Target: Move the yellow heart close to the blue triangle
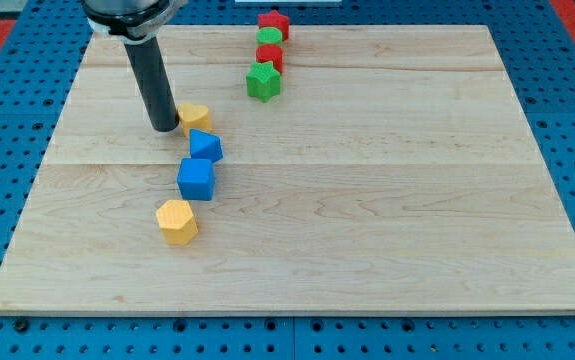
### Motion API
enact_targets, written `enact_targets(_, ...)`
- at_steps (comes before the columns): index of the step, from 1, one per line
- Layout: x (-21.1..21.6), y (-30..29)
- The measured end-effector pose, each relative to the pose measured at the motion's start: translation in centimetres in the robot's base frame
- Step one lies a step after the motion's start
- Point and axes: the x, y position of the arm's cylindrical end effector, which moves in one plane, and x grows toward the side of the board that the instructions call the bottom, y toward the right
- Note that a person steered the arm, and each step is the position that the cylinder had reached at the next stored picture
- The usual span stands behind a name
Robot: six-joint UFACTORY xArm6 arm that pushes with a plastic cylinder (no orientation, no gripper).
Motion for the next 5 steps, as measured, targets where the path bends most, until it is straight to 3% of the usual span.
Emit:
enact_targets(2, 0.0, 5.8)
enact_targets(4, -1.8, -1.5)
enact_targets(5, -3.1, -0.9)
